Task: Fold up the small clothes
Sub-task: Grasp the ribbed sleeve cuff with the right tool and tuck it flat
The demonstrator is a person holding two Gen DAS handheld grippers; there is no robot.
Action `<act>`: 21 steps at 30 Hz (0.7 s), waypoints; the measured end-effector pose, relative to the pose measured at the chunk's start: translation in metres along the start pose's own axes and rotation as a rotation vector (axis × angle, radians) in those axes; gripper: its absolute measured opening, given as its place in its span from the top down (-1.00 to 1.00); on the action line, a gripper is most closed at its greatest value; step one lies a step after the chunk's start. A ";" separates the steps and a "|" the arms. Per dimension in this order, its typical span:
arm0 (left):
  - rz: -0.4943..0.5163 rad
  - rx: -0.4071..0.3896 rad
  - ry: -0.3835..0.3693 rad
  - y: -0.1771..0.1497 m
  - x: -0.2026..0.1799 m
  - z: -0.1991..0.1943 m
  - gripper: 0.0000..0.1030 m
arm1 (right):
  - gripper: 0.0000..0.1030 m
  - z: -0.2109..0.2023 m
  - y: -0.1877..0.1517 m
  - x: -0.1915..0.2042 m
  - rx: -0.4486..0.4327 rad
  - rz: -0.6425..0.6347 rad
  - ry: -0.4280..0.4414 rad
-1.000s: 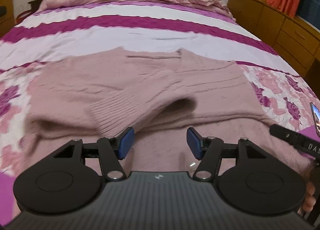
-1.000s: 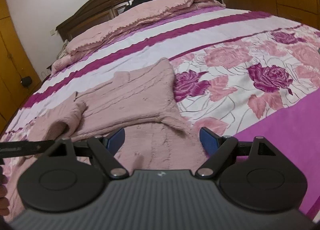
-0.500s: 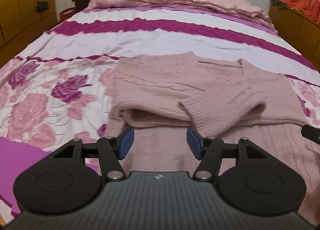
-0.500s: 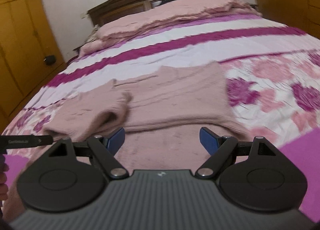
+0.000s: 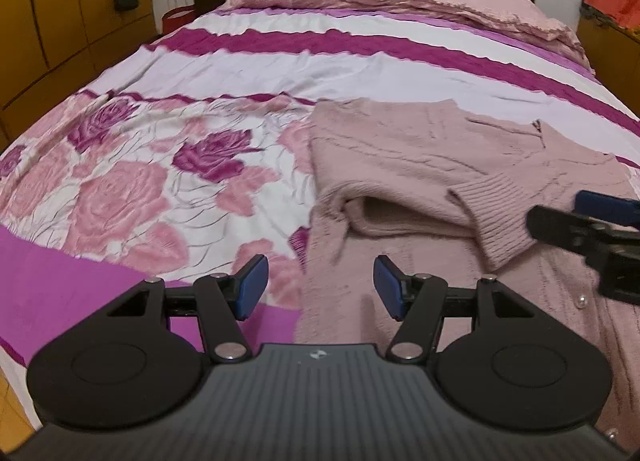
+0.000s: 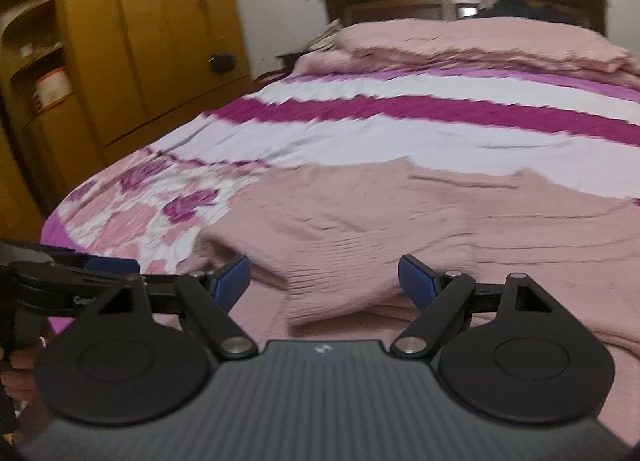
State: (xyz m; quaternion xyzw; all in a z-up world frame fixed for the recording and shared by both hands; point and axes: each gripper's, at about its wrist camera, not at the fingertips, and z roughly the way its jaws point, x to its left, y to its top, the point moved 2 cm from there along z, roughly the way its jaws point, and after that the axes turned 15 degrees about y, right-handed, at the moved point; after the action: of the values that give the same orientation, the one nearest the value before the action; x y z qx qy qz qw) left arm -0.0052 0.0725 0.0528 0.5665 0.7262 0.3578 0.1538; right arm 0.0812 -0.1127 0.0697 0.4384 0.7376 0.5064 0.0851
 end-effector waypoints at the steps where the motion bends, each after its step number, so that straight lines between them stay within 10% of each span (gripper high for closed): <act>1: -0.004 0.003 0.002 -0.001 0.002 0.001 -0.28 | -0.57 0.008 -0.001 0.001 0.020 -0.014 0.005; 9: -0.033 0.031 -0.007 -0.009 0.009 0.011 -0.28 | -0.25 0.044 -0.017 -0.001 0.138 -0.089 -0.017; 16: -0.038 0.033 -0.005 -0.010 0.008 0.012 -0.28 | 0.69 0.036 -0.010 -0.016 0.124 -0.048 -0.034; 21: -0.036 0.004 -0.018 -0.003 0.005 0.005 -0.28 | 0.72 0.010 0.003 -0.031 0.031 0.068 -0.025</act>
State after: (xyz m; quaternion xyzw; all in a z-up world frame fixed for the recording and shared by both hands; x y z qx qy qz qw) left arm -0.0060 0.0783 0.0481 0.5569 0.7356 0.3482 0.1656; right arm 0.1077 -0.1285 0.0575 0.4707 0.7290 0.4919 0.0704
